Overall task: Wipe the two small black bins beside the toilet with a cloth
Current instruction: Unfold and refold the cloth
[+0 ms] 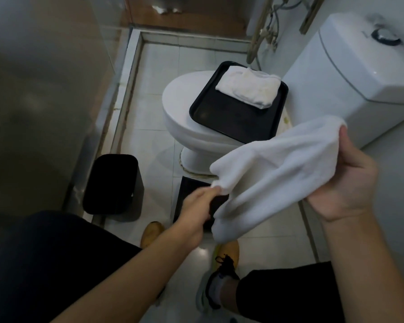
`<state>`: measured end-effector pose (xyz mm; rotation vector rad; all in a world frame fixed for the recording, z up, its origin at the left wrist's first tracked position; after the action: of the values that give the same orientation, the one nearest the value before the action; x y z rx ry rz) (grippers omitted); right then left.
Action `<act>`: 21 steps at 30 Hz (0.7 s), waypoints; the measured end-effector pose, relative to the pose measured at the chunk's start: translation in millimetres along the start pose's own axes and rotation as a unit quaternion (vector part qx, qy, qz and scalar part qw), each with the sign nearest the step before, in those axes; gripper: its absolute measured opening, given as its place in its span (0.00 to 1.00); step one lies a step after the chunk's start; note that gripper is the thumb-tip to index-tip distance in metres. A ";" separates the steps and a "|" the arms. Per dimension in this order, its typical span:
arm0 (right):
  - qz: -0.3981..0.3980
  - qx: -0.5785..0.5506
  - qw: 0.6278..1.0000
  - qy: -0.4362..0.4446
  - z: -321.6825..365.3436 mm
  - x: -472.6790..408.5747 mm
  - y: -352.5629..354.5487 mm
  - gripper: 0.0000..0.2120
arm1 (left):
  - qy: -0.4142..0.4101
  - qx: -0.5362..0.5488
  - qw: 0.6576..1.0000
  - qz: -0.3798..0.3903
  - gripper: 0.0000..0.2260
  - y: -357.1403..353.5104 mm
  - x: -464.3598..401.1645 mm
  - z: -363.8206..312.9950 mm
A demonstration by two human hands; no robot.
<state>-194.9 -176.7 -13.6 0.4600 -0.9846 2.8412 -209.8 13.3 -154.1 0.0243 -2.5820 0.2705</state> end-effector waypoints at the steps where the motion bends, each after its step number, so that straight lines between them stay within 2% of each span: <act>1: -0.021 0.024 0.999 -0.006 2.3 -0.7 2.6 0.18 | -0.028 -0.009 0.999 -0.022 0.07 5.1 -2.4 -7.1; 4: -0.085 0.164 0.983 0.003 15.6 -1.1 13.9 0.15 | -0.102 -0.032 0.992 -0.066 0.09 24.4 -5.9 -36.9; 6: -0.103 0.269 0.957 0.017 27.0 1.4 24.4 0.13 | -0.179 -0.109 0.974 -0.080 0.10 38.9 -6.1 -64.8; 8: -0.132 0.362 0.922 0.043 40.2 3.9 39.3 0.14 | -0.254 -0.166 0.950 -0.074 0.09 47.7 -4.3 -93.8; 10: -0.184 0.450 0.870 0.081 53.3 5.1 52.5 0.14 | -0.301 -0.212 0.927 -0.067 0.09 50.5 0.5 -118.4; 14: -0.245 0.527 0.802 0.140 61.8 1.5 60.0 0.13 | -0.381 -0.342 0.853 -0.101 0.11 48.8 6.5 -152.2; 16: -0.271 0.548 0.772 0.174 61.9 -1.9 56.9 0.17 | -0.408 -0.396 0.813 -0.128 0.11 47.6 8.9 -165.1; 18: -0.302 0.518 0.778 0.185 61.3 -6.6 56.6 0.19 | -0.414 -0.424 0.794 -0.139 0.12 46.9 10.3 -176.8; 21: -0.341 0.409 0.834 0.143 57.1 -14.0 59.8 0.20 | -0.399 -0.450 0.784 -0.153 0.14 48.2 8.5 -188.6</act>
<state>-178.7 -258.9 -10.6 0.3194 0.4429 2.3772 -123.5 98.0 -1.3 0.2521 -3.1463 -1.3826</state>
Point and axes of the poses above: each hand's wrist, its own x-axis away from the middle knuckle, its own y-axis out of the back of the hand, z = x × y, the point moved 3 cm from there along -x, towards the middle knuckle, and after that the axes turned 12 degrees about -y, right-handed, at the moved point
